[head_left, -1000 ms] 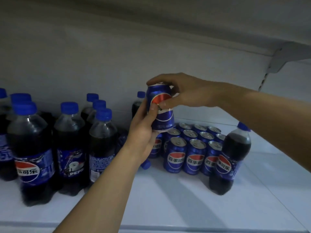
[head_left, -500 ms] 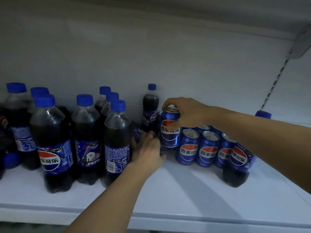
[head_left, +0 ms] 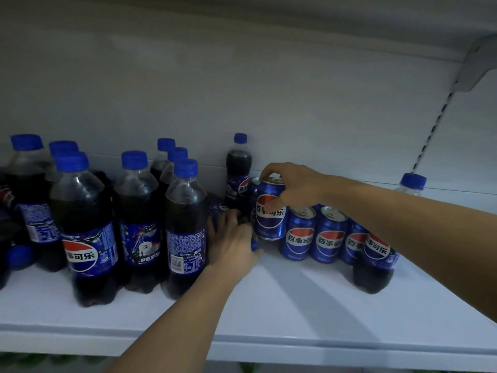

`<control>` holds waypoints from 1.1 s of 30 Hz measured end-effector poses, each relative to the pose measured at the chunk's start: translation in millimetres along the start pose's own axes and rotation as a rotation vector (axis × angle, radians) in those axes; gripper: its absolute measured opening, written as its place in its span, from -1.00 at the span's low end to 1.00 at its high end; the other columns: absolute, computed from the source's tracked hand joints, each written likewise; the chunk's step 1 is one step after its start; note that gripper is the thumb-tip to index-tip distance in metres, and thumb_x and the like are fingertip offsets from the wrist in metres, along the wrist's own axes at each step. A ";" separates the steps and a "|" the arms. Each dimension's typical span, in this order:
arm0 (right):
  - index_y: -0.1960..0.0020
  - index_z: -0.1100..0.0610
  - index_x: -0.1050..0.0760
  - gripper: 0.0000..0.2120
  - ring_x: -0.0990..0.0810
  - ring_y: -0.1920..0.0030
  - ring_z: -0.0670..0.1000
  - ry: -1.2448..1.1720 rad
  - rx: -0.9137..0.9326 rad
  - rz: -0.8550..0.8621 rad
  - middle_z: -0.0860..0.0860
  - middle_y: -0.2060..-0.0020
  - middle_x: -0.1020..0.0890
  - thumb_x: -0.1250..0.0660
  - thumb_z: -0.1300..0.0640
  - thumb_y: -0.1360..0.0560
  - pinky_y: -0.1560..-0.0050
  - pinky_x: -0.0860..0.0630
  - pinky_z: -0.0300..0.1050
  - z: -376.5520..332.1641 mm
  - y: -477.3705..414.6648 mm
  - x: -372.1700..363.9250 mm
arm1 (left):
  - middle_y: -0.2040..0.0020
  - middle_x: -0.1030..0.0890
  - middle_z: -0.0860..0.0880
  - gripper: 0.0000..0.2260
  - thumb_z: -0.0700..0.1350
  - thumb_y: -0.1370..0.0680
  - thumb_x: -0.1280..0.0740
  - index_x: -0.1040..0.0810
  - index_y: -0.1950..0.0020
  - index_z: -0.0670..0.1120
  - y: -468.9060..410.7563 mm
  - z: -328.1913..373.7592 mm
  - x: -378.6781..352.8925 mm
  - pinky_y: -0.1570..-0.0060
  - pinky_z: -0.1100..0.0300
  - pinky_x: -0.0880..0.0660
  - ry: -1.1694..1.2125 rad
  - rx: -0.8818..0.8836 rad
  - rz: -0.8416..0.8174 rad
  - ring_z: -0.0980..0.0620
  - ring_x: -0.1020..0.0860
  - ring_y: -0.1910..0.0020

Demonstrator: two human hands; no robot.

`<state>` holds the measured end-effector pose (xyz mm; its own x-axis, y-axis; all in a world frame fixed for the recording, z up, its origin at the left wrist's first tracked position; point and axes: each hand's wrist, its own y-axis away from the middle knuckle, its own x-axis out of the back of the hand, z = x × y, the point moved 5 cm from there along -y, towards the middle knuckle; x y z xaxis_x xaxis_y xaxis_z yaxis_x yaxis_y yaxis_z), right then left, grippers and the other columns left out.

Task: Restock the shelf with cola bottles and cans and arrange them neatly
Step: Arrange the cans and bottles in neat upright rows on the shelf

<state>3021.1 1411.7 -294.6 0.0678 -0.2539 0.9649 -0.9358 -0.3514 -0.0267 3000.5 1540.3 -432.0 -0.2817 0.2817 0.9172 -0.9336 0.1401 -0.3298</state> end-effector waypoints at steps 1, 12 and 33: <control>-0.42 -0.06 -0.34 -0.36 -0.43 -0.13 0.01 -0.015 -0.009 -0.008 0.02 -0.40 -0.43 -0.54 -0.02 -0.44 -0.04 -0.40 -0.11 0.2 -1.0 -0.1 | -0.40 -0.30 -0.02 -0.68 0.15 -0.44 -0.41 -0.55 -0.13 0.08 1.3 0.6 0.4 -0.52 -0.24 0.01 -0.012 -0.006 0.028 -0.10 -0.23 -0.45; -0.35 0.00 -0.40 -0.34 -0.53 -0.20 0.08 0.143 0.052 0.000 0.01 -0.27 -0.55 -0.60 -0.03 -0.34 -0.08 -0.42 -0.11 1.2 3.5 -30.7 | -0.39 -0.37 -0.02 -0.44 0.12 -0.45 -0.38 -0.37 -0.40 0.02 1.4 3.5 -2.3 -0.45 -0.35 -0.03 -0.075 -0.038 0.041 -0.14 -0.24 -0.47; -0.39 -0.08 -0.39 -0.45 -0.53 -0.16 -0.01 -0.131 0.131 0.538 -0.07 -0.24 -0.47 -0.49 0.02 -0.45 -0.13 -0.53 -0.06 24.1 121.5 -48.5 | -0.16 -0.66 0.04 -0.44 0.23 -0.32 -0.54 -0.42 -0.20 0.11 -11.5 12.5 8.1 -0.27 -0.10 -0.43 0.445 0.156 0.009 -0.11 -0.58 -0.22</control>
<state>2912.4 1359.6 -351.0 -0.3565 -0.5351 0.7659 -0.8005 -0.2478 -0.5457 3006.2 1529.1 -418.0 -0.1992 0.6668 0.7181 -0.9633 0.0012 -0.2684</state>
